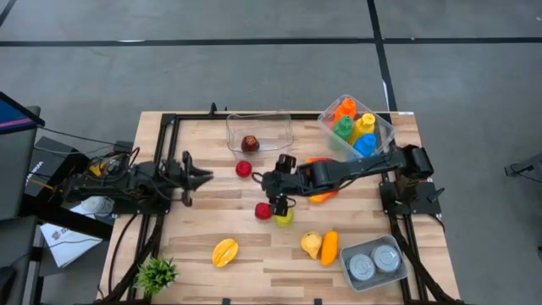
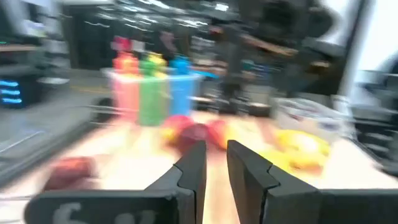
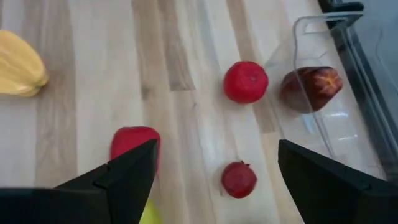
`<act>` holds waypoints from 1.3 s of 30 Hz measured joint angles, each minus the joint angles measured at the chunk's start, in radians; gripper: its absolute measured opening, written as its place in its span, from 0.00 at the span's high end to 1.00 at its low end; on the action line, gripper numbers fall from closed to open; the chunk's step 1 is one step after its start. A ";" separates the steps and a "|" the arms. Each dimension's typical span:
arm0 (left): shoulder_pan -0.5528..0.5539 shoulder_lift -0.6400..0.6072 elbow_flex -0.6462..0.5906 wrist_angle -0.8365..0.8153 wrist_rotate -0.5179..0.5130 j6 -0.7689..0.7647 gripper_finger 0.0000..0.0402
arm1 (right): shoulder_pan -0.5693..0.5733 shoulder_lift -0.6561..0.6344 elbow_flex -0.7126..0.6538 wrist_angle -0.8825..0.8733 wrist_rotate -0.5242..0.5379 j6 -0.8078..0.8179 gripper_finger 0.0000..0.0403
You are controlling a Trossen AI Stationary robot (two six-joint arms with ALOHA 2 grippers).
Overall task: Pick & Place Food Item
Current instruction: Put the green apple into the transparent bin
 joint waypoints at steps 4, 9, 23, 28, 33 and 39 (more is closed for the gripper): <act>-0.003 -0.006 0.000 -0.014 0.184 -0.001 0.87 | 0.030 0.015 -0.003 -0.038 -0.001 0.002 0.20; -0.001 -0.006 0.000 -0.011 0.208 -0.001 0.87 | 0.056 0.031 -0.006 -0.081 0.002 0.027 0.20; -0.001 -0.006 0.000 -0.012 0.206 -0.001 0.87 | 0.132 0.024 -0.223 0.129 -0.036 -0.032 0.20; -0.001 -0.006 0.000 -0.012 0.205 -0.001 0.87 | 0.150 0.024 -0.226 0.141 -0.071 -0.066 0.20; -0.001 -0.006 0.000 -0.013 0.205 -0.001 0.87 | 0.131 0.024 -0.227 0.223 -0.151 -0.157 0.20; -0.001 -0.006 0.000 -0.013 0.204 -0.001 0.87 | 0.086 0.024 -0.227 0.231 -0.232 -0.135 0.20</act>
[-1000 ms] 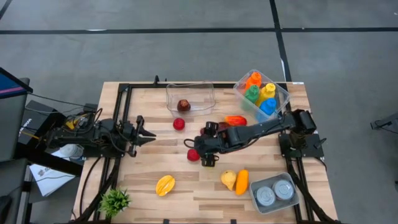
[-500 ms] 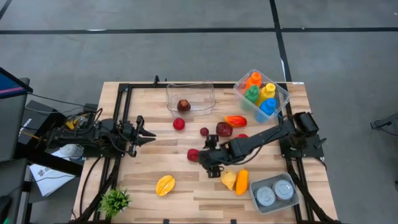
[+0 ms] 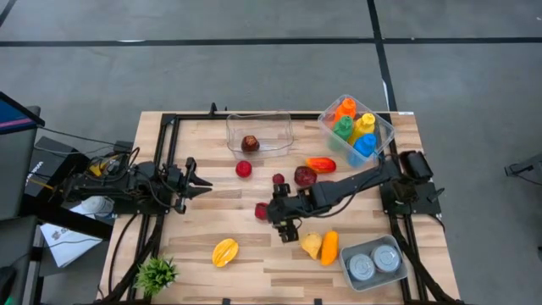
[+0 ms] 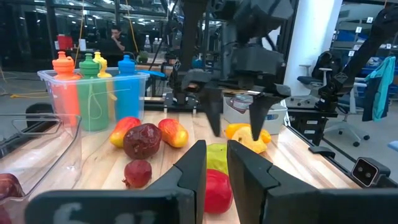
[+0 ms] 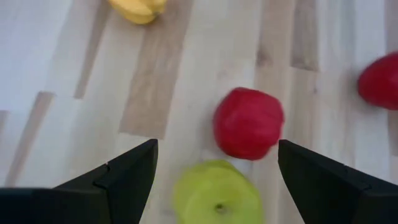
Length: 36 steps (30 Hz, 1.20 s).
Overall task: Pick & Place Food Item
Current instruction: Put the green apple into the transparent bin
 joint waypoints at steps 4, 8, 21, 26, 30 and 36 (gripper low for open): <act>0.000 0.000 0.000 0.000 0.000 0.000 0.87 | -0.005 0.004 0.000 -0.017 0.003 0.001 0.20; 0.000 0.000 0.000 0.001 0.000 0.000 0.87 | -0.002 0.002 -0.080 0.051 -0.001 0.016 0.20; 0.000 0.000 0.000 0.035 0.001 0.000 0.87 | -0.030 -0.009 -0.303 0.290 0.000 0.091 0.20; 0.000 0.000 0.000 0.036 0.001 0.000 0.87 | -0.019 -0.009 -0.309 0.297 0.005 0.100 0.21; 0.000 0.000 0.000 0.039 0.000 0.000 0.87 | -0.017 -0.009 -0.309 0.286 0.006 0.116 0.25; 0.000 0.000 0.000 0.039 0.000 0.000 0.87 | -0.015 -0.008 -0.310 0.278 0.007 0.132 0.35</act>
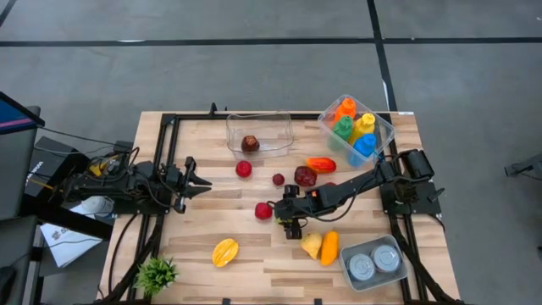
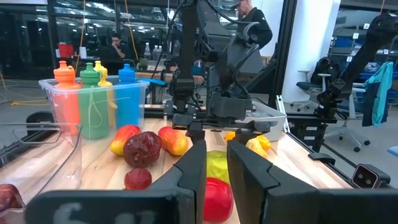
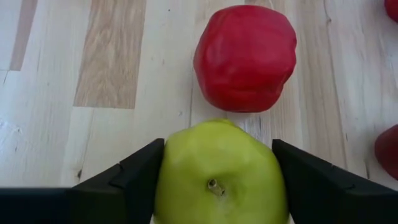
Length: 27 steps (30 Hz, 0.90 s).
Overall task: Pick & Place Food Item
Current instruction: Put the green apple into the transparent bin
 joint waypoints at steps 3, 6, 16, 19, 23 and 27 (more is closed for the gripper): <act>0.000 0.000 0.000 0.001 0.000 0.000 0.87 | 0.000 0.000 0.000 -0.003 0.000 0.005 0.38; 0.000 0.000 0.000 0.001 0.000 0.000 0.87 | 0.001 0.001 -0.001 0.000 0.000 0.011 0.38; 0.000 0.000 0.000 0.002 0.000 0.000 0.87 | 0.027 -0.083 -0.006 -0.011 0.013 0.004 0.38; 0.000 0.000 0.000 0.002 0.000 0.000 0.87 | 0.034 -0.114 -0.006 -0.003 0.021 0.004 0.38; 0.000 0.000 0.000 0.002 0.000 0.000 0.87 | 0.043 -0.173 -0.005 0.018 0.031 0.000 0.38; 0.000 0.000 0.000 0.003 0.000 0.000 0.87 | 0.066 -0.227 -0.005 0.071 0.057 -0.039 0.38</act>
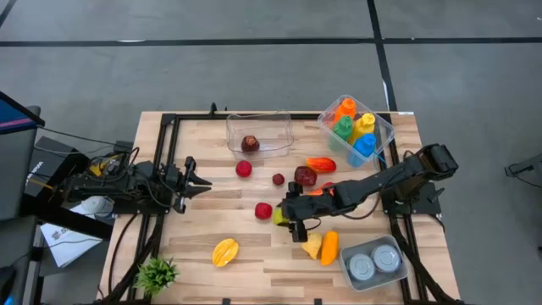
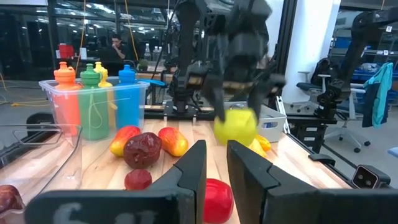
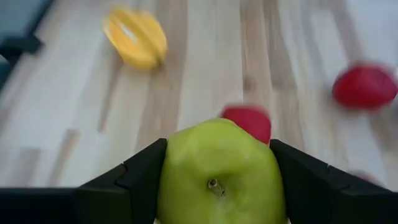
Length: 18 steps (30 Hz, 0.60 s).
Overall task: Pick & Place Food Item
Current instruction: Put the green apple into the transparent bin
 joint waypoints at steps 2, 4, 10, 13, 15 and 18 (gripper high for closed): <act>0.000 0.000 0.000 0.000 0.000 0.000 0.87 | 0.013 -0.025 0.000 0.052 0.008 -0.032 0.38; 0.000 0.000 0.000 0.000 0.000 0.000 0.87 | 0.023 -0.045 0.000 0.109 0.022 -0.066 0.38; 0.000 0.000 0.000 0.000 0.000 0.000 0.87 | 0.047 -0.058 0.002 0.297 0.048 -0.153 0.38; 0.000 0.000 0.000 0.000 0.000 0.000 0.87 | 0.063 -0.055 0.002 0.417 0.048 -0.197 0.38; 0.000 0.000 0.000 0.000 0.000 0.000 0.87 | 0.080 -0.055 0.002 0.504 0.047 -0.235 0.38; 0.000 0.000 0.000 0.000 0.000 0.000 0.87 | 0.112 -0.055 0.002 0.616 0.044 -0.307 0.38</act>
